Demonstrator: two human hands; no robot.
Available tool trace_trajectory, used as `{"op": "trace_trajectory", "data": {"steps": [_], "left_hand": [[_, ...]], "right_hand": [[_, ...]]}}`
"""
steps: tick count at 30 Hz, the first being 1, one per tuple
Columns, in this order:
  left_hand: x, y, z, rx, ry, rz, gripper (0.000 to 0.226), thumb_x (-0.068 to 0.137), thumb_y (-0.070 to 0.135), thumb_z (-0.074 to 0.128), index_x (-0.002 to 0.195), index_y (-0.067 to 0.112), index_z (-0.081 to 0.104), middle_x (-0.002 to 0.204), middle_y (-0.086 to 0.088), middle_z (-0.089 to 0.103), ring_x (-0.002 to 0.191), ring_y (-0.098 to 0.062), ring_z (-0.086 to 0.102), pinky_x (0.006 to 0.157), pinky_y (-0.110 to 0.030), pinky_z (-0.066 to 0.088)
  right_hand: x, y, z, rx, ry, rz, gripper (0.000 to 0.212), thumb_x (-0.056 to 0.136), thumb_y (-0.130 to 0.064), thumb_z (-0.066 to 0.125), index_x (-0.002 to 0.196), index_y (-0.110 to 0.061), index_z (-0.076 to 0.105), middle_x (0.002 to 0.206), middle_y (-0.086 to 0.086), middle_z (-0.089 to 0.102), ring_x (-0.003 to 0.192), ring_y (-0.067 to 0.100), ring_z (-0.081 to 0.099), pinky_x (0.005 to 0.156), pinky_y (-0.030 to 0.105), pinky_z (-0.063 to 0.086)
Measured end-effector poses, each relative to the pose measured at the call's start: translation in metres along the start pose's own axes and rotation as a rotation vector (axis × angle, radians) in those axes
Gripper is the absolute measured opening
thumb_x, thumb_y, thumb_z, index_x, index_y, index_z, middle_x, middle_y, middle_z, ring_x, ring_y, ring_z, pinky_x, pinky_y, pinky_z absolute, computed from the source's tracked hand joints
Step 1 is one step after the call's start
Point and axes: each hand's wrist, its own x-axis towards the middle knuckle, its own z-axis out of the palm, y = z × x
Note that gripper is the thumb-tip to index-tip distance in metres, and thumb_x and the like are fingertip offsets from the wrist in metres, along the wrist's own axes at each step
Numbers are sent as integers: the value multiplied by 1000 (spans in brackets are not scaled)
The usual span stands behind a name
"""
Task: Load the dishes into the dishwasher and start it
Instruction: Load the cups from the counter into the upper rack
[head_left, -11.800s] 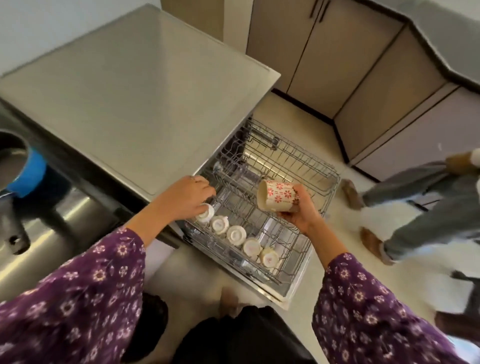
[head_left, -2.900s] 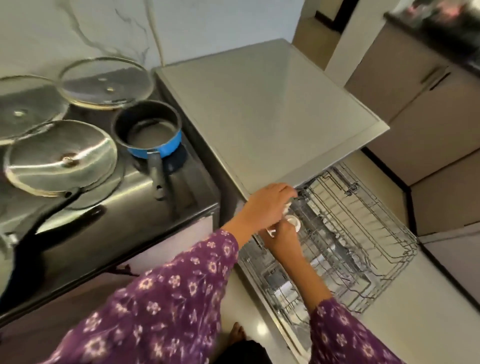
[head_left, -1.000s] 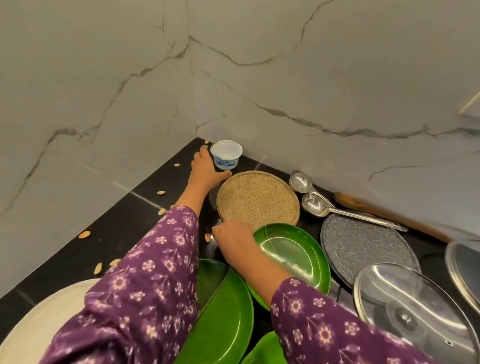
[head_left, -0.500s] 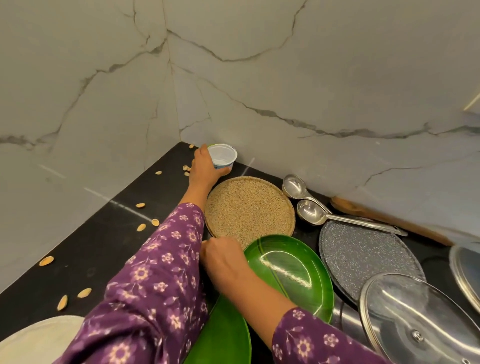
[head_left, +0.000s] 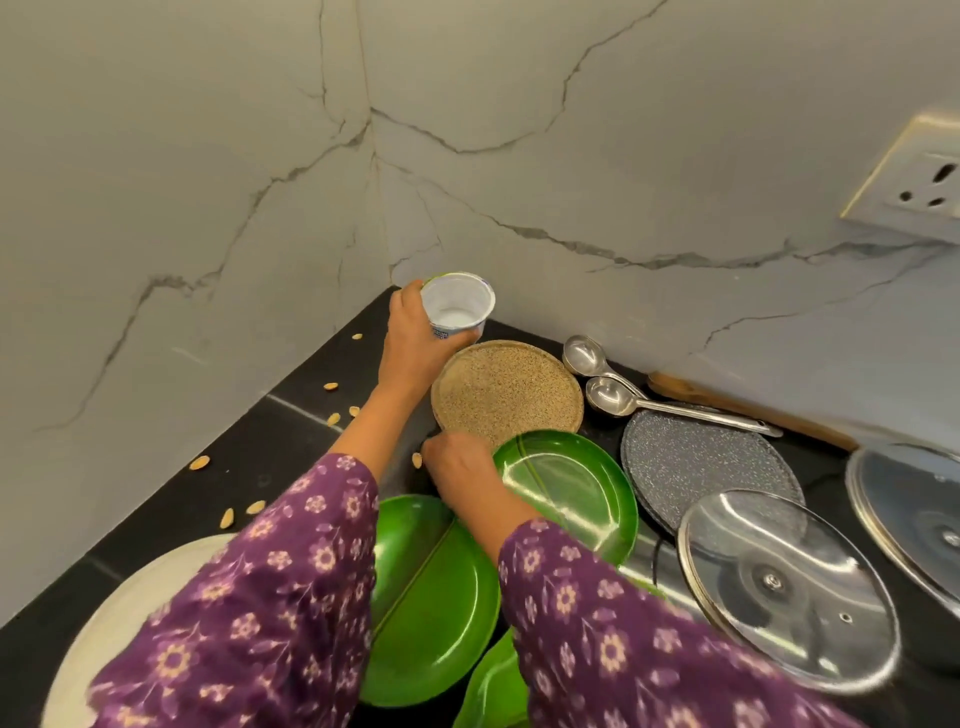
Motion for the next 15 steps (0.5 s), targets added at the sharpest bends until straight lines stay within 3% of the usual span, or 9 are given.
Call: {"op": "trace_trajectory", "data": {"steps": [3,5,9,12,15], "left_hand": [[-28,26,-23,7,19,30,84,69,40,82,134,6,41,128,-11,45,117,-22,45,86,-24,39],[-45,42,-35,5,32,46,84,68,39,83,134,8,41,128,-10,45,116,-18,44,86,-20,36],[-84,81,-49,-31,41,72,84,67,39,84,133,10,41,123,-4,45,107,-11,44,86,-20,39],[-123,120,-42,-93,28,91,85,66,42,83,133,10,42,119,2,43,106,-9,44,81,-5,36],[-173,160,-18,-182,-28,114,82,64,44,83,130,12,45,117,6,45,107,-12,50,86,-15,45]], "right_hand": [[-5,16,-13,82,-201,24,35,97,-10,47,131,-5,52,133,16,52,121,32,52,96,38,46],[-20,25,-20,248,-92,35,32,97,-11,43,124,-5,60,127,16,58,115,31,56,96,34,46],[-87,37,-26,948,339,183,21,89,-7,55,103,-6,71,103,12,71,92,20,65,84,24,46],[-143,56,-25,1540,366,279,15,94,-10,53,103,-10,64,101,12,66,80,19,65,73,30,55],[-205,86,-23,2148,305,462,13,97,-12,49,107,-8,57,95,8,58,75,20,64,62,28,57]]}}
